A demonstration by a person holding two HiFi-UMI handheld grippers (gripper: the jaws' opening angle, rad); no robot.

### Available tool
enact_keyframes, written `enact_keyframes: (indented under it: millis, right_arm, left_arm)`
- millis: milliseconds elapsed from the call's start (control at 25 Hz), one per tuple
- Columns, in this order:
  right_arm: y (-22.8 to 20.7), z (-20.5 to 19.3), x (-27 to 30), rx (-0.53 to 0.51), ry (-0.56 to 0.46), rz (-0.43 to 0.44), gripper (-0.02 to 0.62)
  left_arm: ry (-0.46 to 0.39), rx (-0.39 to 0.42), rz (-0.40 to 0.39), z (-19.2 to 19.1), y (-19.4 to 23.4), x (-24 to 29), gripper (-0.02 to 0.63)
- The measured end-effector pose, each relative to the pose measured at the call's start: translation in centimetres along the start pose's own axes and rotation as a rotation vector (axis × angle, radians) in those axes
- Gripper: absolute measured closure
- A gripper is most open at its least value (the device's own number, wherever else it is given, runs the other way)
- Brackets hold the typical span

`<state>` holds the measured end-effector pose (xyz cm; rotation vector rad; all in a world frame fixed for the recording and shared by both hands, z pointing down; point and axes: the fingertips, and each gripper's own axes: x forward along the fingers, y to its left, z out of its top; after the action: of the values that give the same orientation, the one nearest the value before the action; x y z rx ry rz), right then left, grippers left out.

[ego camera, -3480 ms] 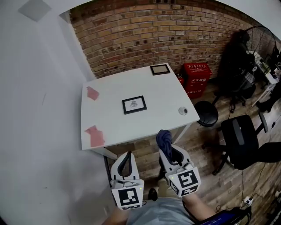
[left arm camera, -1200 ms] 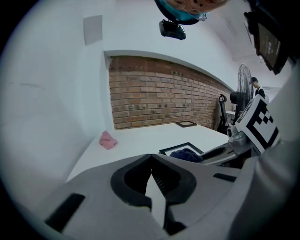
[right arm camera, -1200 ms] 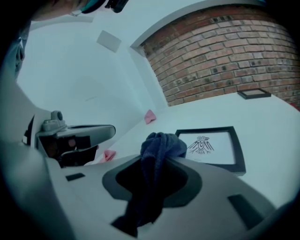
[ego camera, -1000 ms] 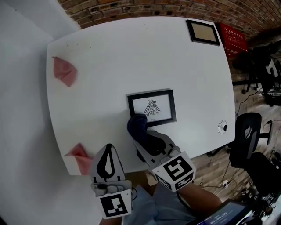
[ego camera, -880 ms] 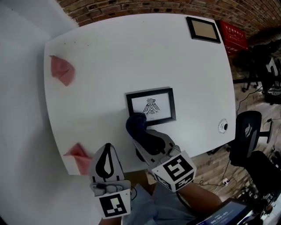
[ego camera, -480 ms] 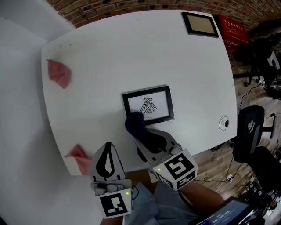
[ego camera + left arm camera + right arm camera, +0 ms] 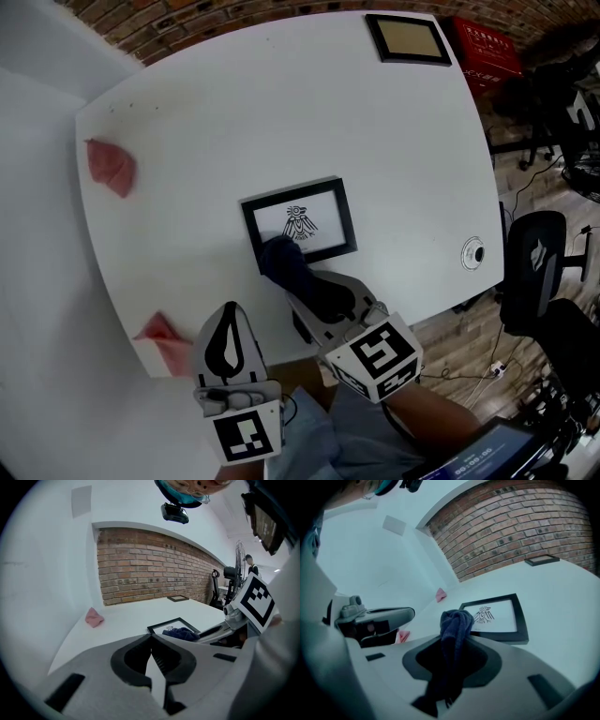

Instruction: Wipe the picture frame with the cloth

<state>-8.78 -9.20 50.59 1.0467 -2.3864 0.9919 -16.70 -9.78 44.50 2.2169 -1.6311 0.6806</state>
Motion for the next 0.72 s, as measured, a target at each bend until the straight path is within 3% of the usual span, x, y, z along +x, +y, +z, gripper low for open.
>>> enact_keyframes:
  millis: [720]
  right_arm:
    - [-2.8,-0.6,-2.6,0.049,-0.034,-0.058,0.489]
  left_arm:
    - [-0.005,0.041,-0.055,0.7,-3.3,0.6,0.597]
